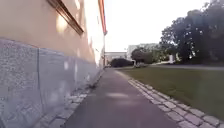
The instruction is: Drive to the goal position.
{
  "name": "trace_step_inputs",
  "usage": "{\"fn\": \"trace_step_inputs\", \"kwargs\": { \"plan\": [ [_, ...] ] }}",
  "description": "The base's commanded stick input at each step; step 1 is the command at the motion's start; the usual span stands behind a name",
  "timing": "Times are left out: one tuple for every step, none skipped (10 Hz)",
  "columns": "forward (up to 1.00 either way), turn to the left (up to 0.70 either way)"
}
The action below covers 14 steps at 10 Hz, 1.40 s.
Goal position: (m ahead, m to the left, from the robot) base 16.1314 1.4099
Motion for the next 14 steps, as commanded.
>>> {"fn": "trace_step_inputs", "kwargs": {
  "plan": [
    [0.70, 0.00],
    [0.70, 0.00],
    [0.70, 0.00],
    [0.70, 0.00],
    [0.70, 0.00],
    [0.70, 0.00],
    [0.70, 0.00],
    [0.70, 0.00],
    [0.70, 0.00],
    [0.70, 0.00],
    [0.70, 0.00],
    [0.70, 0.00],
    [0.70, 0.00],
    [0.70, 0.00]
  ]
}}
